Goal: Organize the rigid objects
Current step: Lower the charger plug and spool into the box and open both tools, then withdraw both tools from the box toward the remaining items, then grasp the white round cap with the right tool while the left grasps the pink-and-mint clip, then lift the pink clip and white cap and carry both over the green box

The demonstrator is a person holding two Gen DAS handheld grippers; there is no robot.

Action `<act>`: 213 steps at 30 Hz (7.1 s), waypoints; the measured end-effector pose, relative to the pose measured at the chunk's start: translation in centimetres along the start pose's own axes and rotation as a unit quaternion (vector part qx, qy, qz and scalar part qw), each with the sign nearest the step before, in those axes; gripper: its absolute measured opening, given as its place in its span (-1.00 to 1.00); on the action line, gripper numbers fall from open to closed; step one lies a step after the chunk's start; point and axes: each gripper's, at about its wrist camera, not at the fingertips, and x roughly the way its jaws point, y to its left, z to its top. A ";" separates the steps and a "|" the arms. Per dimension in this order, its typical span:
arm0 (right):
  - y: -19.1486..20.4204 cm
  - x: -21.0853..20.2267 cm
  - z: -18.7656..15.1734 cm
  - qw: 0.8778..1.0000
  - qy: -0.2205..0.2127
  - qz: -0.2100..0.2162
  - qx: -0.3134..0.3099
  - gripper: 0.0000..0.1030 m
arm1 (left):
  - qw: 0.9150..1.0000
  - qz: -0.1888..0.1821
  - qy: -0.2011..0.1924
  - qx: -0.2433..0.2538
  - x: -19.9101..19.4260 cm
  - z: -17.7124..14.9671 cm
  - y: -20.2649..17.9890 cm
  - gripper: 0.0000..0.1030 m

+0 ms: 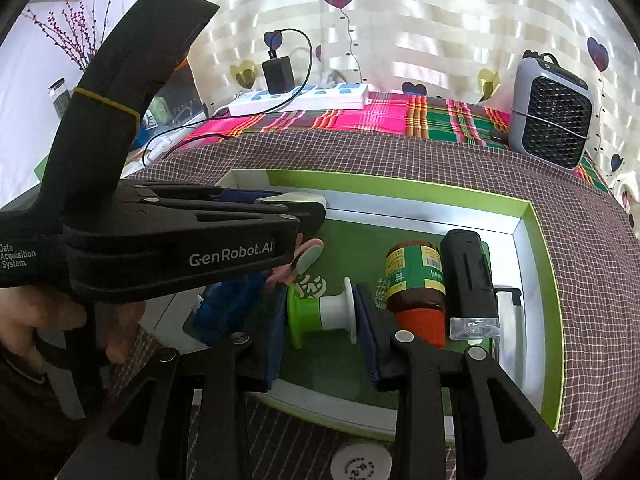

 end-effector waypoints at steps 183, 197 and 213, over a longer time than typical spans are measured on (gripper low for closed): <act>-2.4 -5.6 -7.2 0.996 0.010 -0.061 0.058 -0.43 | 0.998 0.022 -0.016 0.055 -6.8 -12.7 -6.7 -0.67; -1.7 -6.5 -7.7 0.997 0.004 -0.060 0.047 -0.43 | 0.998 0.016 -0.029 0.049 -8.2 -13.4 -7.1 -0.67; -0.6 -9.1 -7.2 0.997 -0.022 -0.062 0.031 -0.43 | 0.996 0.018 -0.065 0.053 -11.8 -13.2 -7.8 -0.67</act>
